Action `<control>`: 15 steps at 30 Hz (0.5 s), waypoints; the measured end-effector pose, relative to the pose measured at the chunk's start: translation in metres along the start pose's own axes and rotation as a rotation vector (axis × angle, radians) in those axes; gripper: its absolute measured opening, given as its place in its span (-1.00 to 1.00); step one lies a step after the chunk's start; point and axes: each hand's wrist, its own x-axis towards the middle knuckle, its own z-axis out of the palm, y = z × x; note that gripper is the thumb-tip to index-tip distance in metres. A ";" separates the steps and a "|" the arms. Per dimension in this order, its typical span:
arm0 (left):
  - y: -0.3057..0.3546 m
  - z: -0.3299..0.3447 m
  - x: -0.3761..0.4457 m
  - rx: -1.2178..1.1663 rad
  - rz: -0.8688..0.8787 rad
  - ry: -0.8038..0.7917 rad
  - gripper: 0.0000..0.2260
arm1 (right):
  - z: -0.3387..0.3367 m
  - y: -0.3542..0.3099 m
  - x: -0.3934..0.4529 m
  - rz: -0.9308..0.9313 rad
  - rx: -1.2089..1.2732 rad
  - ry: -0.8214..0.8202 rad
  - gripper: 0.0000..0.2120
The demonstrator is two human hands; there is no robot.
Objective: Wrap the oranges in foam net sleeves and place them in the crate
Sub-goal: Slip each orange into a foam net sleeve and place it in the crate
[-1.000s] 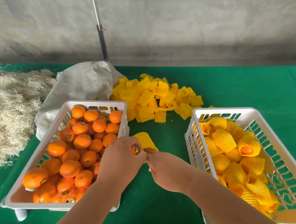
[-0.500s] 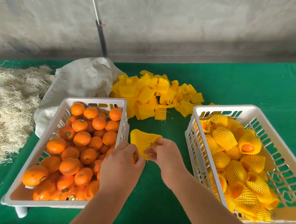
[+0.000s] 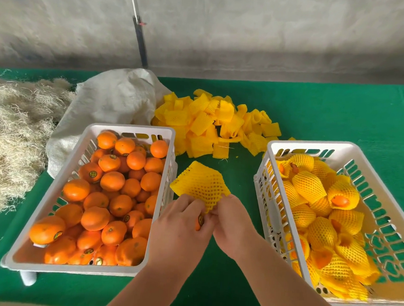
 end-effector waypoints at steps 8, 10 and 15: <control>0.012 -0.006 -0.011 -0.111 0.058 0.003 -0.92 | -0.011 -0.014 -0.004 -0.104 0.037 -0.086 -0.75; 0.015 -0.005 -0.014 -0.143 0.078 0.049 -0.92 | -0.009 -0.012 -0.003 -0.143 -0.033 -0.068 -0.82; 0.015 -0.001 -0.017 -0.123 0.144 0.062 -0.92 | -0.007 -0.007 -0.005 -0.250 -0.140 -0.031 -0.67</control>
